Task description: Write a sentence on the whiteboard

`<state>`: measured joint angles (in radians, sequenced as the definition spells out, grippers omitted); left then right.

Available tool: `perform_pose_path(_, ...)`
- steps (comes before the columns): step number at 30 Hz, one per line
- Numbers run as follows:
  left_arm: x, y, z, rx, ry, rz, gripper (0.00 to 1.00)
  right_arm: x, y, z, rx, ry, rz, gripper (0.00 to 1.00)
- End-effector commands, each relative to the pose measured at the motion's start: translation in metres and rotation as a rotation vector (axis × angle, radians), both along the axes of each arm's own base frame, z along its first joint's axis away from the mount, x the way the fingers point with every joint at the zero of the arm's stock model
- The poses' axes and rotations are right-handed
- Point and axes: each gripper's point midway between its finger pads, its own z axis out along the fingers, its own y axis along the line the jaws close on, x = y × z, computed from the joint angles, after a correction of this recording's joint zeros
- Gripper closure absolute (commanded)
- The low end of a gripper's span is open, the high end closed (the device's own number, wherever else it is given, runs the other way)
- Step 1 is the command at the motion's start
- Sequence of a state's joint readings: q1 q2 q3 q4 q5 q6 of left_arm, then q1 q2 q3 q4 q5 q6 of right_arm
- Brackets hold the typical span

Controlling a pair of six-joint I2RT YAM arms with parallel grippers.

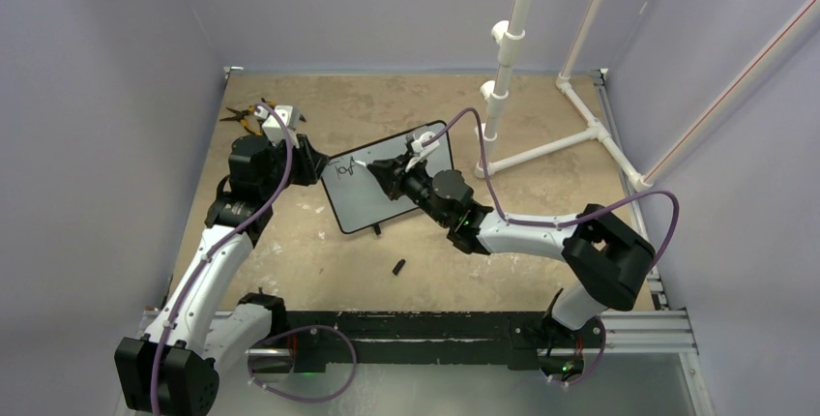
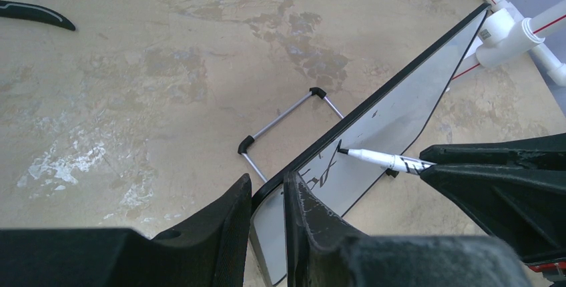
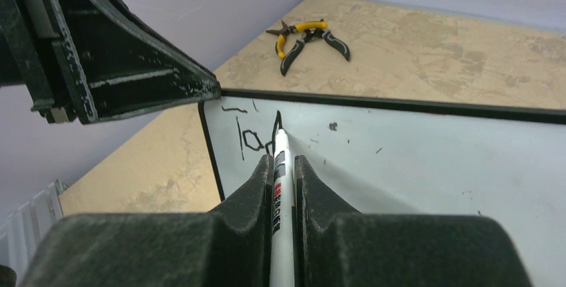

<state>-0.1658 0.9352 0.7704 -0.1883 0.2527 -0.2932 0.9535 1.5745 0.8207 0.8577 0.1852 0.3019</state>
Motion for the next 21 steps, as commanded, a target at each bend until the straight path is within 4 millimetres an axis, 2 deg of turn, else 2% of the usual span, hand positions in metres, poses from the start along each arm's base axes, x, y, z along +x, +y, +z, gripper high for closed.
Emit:
perform_pose_path(1,0.0,-0.002,0.004,0.002,-0.014,-0.016,0.78,-0.002,-0.005,0.001,0.007,-0.005,0.009,1.0)
perform_pose_path(9,0.0,-0.002,0.004,0.002,-0.014,-0.015,0.78,-0.005,-0.005,-0.01,-0.024,0.014,0.023,1.0)
perform_pose_path(16,0.0,-0.002,0.004,0.001,-0.014,-0.016,0.78,-0.008,-0.013,-0.021,-0.05,0.037,0.01,1.0)
perform_pose_path(21,0.0,-0.002,0.003,0.002,-0.011,-0.016,0.78,-0.008,-0.019,-0.007,-0.018,0.017,-0.012,1.0)
